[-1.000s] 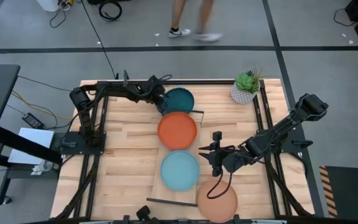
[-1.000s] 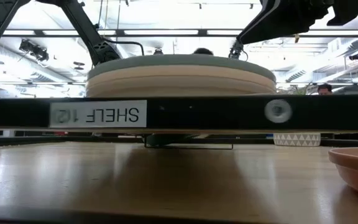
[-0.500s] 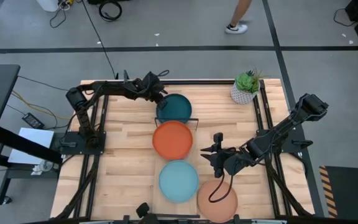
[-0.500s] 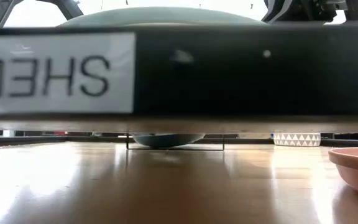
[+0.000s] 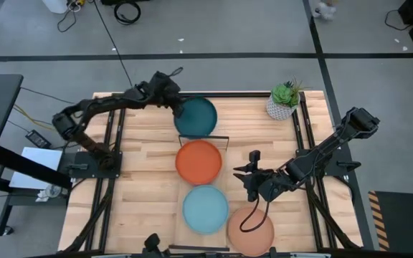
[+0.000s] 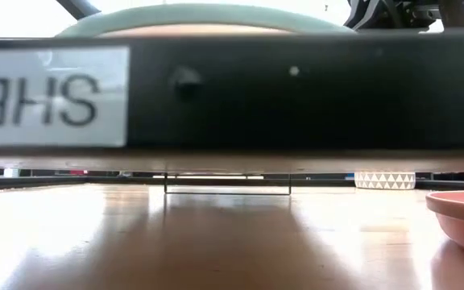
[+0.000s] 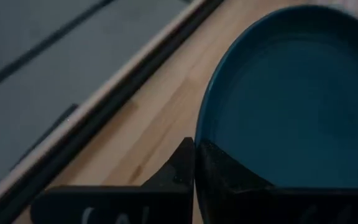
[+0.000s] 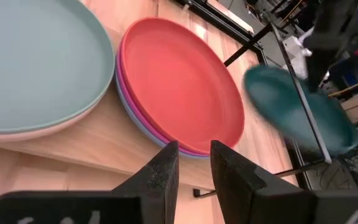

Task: Place and stack plates onto a shelf
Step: Stack the green plate on top of the orange plate on the shelf

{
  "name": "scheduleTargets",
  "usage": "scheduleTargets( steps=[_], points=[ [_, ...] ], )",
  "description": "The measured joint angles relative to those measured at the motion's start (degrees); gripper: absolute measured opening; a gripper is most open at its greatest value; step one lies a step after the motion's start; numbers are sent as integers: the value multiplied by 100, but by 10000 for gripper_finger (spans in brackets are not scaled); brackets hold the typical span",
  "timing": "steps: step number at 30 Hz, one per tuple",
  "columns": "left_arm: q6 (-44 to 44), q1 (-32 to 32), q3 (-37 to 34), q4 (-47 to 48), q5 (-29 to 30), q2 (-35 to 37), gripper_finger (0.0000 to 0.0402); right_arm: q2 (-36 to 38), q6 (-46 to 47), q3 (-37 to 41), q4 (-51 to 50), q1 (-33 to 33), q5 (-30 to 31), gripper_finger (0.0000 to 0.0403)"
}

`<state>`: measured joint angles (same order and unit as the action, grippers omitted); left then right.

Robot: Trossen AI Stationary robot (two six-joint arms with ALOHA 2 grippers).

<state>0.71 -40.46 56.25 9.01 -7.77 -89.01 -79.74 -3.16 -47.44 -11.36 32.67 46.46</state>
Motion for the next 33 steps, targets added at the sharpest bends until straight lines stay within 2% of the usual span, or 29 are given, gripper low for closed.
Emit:
scheduleTargets(
  steps=[10, 13, 18, 23, 28, 33],
  points=[
    [-98, -378, 211, 157, 20, 1181, 13, 2, -2, 0, 12, -10, -2, 98],
    [-169, -394, 574, 361, -166, 1385, 13, 2, -2, 0, 11, -11, -1, 98],
    [-200, -143, 1417, 1498, -664, 1411, 13, 2, 47, 0, -1, -11, -2, 98],
    [126, 512, 2171, 2921, -1246, 1414, 13, 135, 448, -26, -654, 97, 8, 98],
    [300, 1510, 2409, 4236, -1136, 1414, 15, 675, 1473, -216, -1679, 344, 36, 98],
    [-134, 2563, 2393, 5149, -663, 1315, 14, 1137, 2355, -216, -2246, 363, -202, 98]
  ],
)
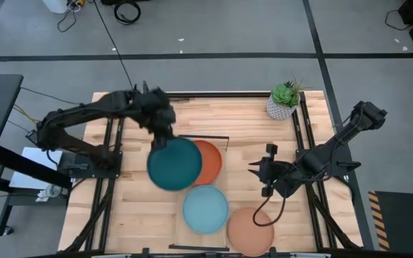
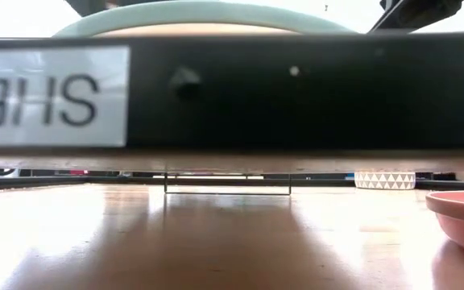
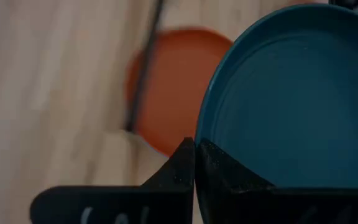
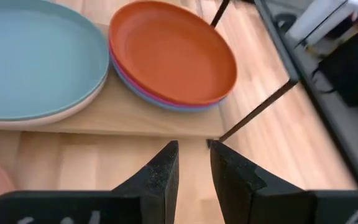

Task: Place and stack plates onto a shelf
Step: Stack the green plate on top of the orange plate on the shelf

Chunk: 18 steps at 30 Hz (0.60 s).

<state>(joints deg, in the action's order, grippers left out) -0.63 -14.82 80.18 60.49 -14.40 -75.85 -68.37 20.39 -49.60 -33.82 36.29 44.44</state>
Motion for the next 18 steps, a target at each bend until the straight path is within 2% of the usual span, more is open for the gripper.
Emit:
scheduleTargets(
  steps=[4, 9, 11, 18],
  points=[
    [-817, 679, 4, 57, 392, -54, 14, 141, 413, 82, -81, 2, -300, 98],
    [-2307, 1169, 4, 169, 1082, -374, 14, 142, 861, 164, -85, 16, -770, 98],
    [-2744, 1278, 4, 265, 1187, -552, 15, 142, 944, 205, -82, 70, -942, 98],
    [-3873, 1328, 2, 290, 1594, -1296, 15, 139, 1014, 414, -97, 354, -910, 98]
  ],
)
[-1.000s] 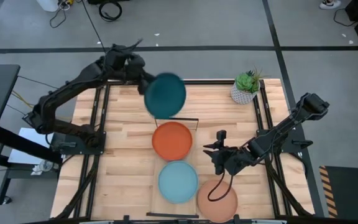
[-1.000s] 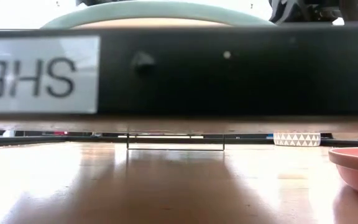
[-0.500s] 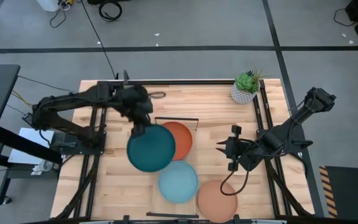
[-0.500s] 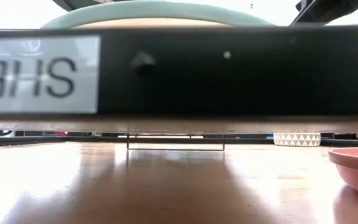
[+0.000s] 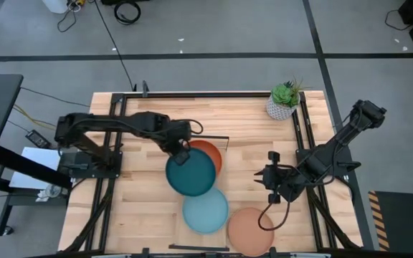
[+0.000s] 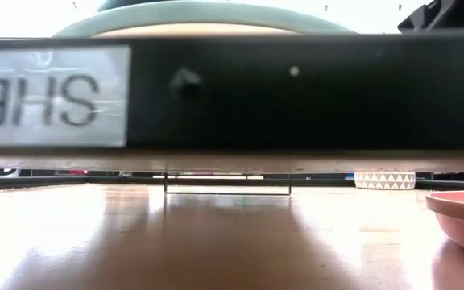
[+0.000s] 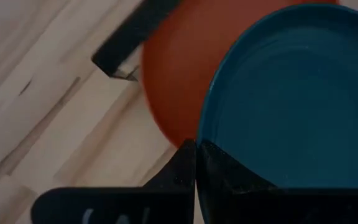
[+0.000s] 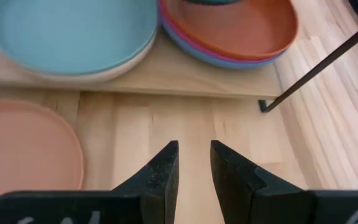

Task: Place and stack plates onto a shelf
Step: Stack the green plate on top of the orange plate on the shelf, then adjust the shelf

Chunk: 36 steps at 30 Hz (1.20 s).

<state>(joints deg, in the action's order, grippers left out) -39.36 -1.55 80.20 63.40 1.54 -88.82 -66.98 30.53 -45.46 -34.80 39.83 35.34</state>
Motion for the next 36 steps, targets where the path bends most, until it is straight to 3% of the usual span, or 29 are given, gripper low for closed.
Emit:
scheduleTargets(
  steps=[10, 17, 25, 29, 36],
  points=[
    [-596, -416, 0, -255, 370, -207, 15, 0, 89, 304, 216, 511, 63, 98],
    [-844, -334, 0, -376, 692, -237, 22, 0, 89, 304, 246, 776, 65, 98],
    [-980, -77, 1, -464, 965, -383, 91, 0, 89, 304, 280, 1008, 63, 98],
    [-320, -80, 125, -439, 530, -387, 114, 0, 87, 304, 301, 1057, 63, 98],
    [1292, 167, 560, -607, 618, -378, 116, -2, 49, 304, 303, 1069, 69, 98]
  ],
)
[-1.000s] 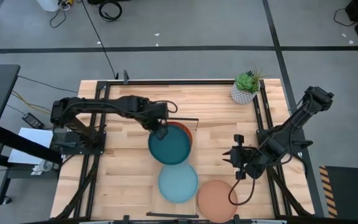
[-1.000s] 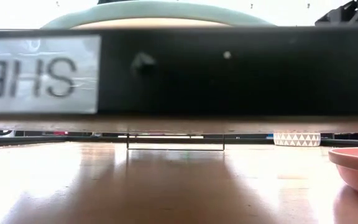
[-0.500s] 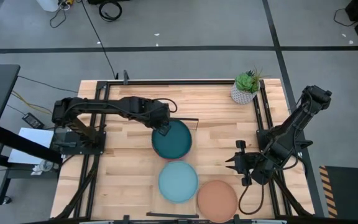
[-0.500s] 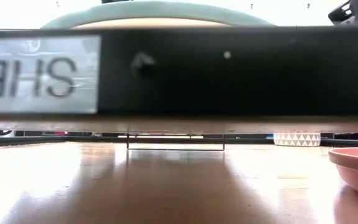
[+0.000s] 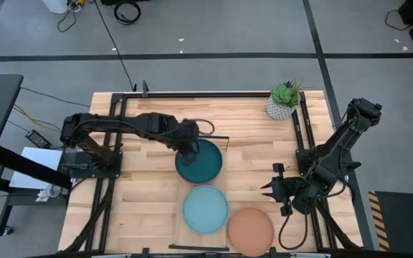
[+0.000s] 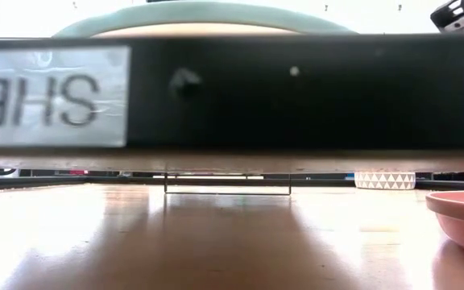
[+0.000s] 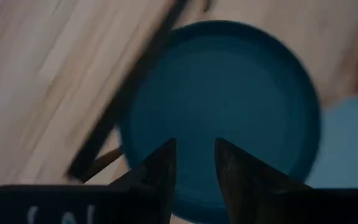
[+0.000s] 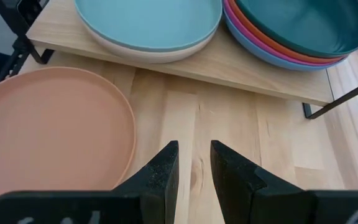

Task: Place and stack plates onto a shelf
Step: Adjust the shelf

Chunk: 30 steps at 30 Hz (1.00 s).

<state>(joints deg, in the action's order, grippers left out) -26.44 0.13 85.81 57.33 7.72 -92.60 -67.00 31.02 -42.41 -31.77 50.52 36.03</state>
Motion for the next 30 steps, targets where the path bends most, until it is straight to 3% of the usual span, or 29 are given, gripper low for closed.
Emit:
scheduleTargets(
  steps=[7, 12, 14, 19, 26, 30],
  points=[
    [1432, 178, 54, -556, 73, -2, 116, 0, 25, 0, 0, -2, 52, 98],
    [3201, 588, 43, -702, 1691, -12, 116, 0, 3, 0, 0, -19, 220, 98],
    [3578, 618, 14, -714, 2002, -40, 118, 2, 5, 0, 0, -56, 240, 98],
    [4114, 549, 4, -841, 2044, -208, 136, 0, 30, 0, 1, -171, 247, 98],
    [4422, 143, 19, -1016, 1811, -683, 192, 0, 51, -2, 80, -423, 356, 98],
    [4560, -28, -2, -1100, 2530, -854, 208, 0, 53, -2, 89, -512, 352, 98]
  ],
)
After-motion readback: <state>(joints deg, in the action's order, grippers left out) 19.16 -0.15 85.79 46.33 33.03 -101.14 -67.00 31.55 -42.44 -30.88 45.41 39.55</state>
